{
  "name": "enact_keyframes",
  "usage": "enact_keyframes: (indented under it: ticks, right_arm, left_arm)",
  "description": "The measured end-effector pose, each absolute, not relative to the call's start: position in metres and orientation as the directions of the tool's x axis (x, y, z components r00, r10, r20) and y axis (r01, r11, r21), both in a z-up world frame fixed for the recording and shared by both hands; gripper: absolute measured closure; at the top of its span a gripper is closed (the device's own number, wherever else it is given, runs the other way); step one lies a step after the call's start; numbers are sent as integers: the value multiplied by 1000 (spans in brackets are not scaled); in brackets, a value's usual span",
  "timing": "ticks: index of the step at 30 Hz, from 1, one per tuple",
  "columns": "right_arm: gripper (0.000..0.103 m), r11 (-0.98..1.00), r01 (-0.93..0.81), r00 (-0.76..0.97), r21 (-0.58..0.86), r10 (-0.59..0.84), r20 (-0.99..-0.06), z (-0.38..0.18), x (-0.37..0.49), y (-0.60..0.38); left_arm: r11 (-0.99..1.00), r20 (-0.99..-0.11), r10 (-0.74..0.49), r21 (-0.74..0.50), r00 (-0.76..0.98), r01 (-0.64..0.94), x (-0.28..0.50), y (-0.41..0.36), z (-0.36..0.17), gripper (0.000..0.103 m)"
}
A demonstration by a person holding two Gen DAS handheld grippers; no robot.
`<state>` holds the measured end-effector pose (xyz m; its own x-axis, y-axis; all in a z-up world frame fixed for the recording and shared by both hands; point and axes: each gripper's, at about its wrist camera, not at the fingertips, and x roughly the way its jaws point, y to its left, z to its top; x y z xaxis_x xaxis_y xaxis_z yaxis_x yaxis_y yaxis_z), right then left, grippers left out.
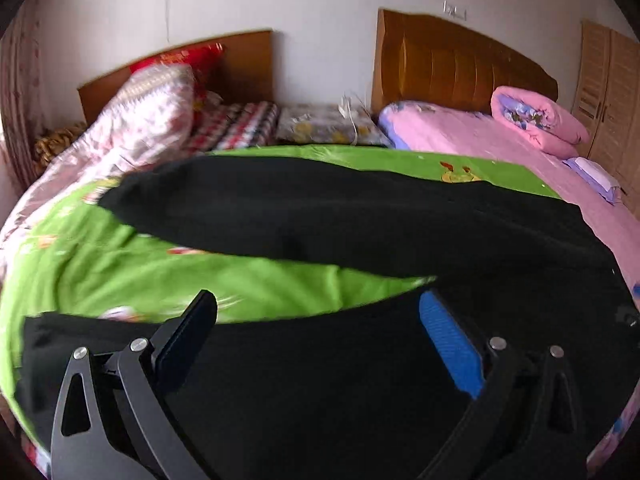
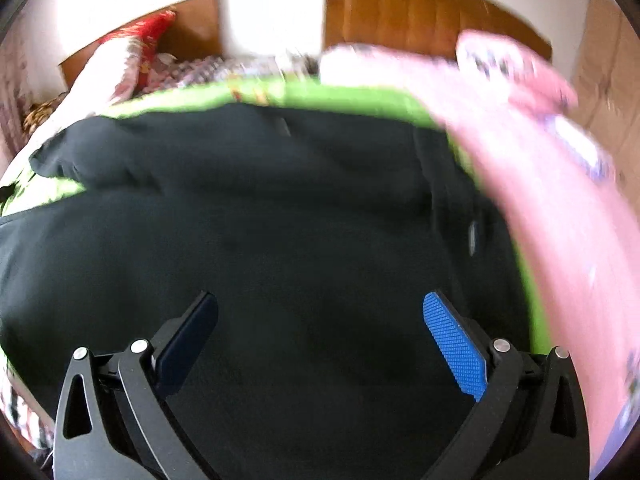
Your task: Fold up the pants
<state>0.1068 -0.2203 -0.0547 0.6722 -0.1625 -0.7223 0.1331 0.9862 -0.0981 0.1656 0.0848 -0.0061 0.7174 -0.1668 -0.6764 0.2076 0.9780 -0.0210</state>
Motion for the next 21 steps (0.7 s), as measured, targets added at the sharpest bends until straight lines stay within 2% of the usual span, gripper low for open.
enact_keyframes:
  ticks: [4,5,7,12,16,21]
  right_arm:
    - [4,973,-95,822,-209,-41,-567,-25,170,-193]
    - [4,970,-123,822,-211,-20,-570,-26,188,-193]
    - [4,973,-176,777,-150,44,-628,-29,235,-193]
    - [4,964,-266,689,21,205,-695,-31,338,-181]
    - [4,939,-344,572,13,221,-790,-48,411,-140]
    - [8,863,-491,373,117,330,-867,-76,472,-87]
  left_arm:
    - [984,-712,-146,-32,687,176,201,65,-28,1]
    - [985,-718,-143,-36,682,169,205,67,-32,1]
    - [989,-745,-118,-29,657,144,210,69,-42,1]
    - [994,-783,-104,-67,613,83,219,81,-51,2]
    - [998,-804,-46,-15,592,58,221,77,-56,1]
    - [996,-812,-88,-84,578,34,226,89,-59,1]
